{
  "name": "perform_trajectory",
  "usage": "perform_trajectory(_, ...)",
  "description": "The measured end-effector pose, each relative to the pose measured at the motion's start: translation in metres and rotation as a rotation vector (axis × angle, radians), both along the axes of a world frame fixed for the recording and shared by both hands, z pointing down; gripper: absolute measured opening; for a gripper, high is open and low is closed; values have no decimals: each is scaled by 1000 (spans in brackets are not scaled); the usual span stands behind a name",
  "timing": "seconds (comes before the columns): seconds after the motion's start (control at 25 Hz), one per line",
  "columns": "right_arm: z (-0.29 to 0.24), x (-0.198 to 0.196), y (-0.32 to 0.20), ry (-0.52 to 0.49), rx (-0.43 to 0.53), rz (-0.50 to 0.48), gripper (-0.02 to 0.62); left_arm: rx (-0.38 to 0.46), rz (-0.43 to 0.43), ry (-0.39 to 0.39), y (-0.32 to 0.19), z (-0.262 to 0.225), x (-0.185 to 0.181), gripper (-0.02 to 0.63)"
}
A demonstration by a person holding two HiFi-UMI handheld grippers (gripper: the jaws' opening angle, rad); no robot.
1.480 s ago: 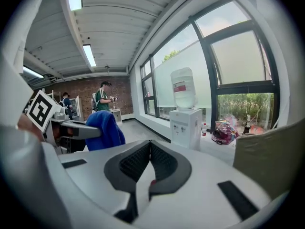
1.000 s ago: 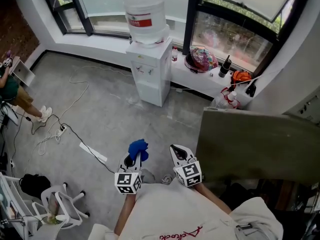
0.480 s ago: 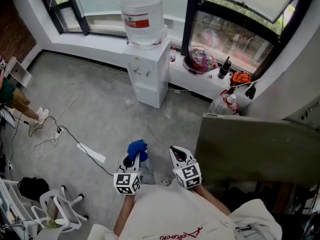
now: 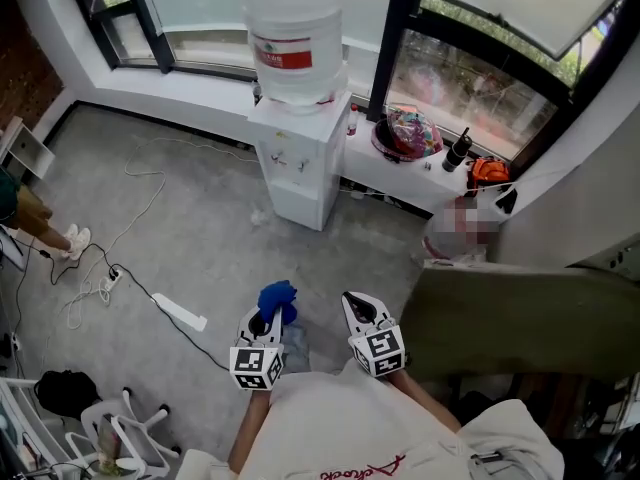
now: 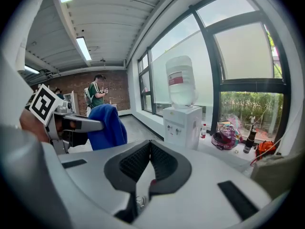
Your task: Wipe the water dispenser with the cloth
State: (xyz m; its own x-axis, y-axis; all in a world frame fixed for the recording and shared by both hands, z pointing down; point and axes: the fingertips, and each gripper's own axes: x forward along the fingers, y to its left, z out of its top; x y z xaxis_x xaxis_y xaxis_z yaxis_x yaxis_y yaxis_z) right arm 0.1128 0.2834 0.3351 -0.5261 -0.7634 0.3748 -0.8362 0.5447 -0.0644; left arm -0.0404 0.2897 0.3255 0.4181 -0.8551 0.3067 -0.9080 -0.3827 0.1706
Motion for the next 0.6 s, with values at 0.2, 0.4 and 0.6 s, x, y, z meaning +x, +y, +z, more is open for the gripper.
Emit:
perform_trajectory(0.2,-11,-39,-61,13,5,-5,15,-4,16,0,-58,-5,-32,52)
perform_trajectory(0.4,-26,-73,-125,26,13,6,15,10,39,3,-124,-18,-63,52)
perform_trajectory(0.6,-36,-100,-193,43,35,32,15,32,54,5,-187,-28,-97,52)
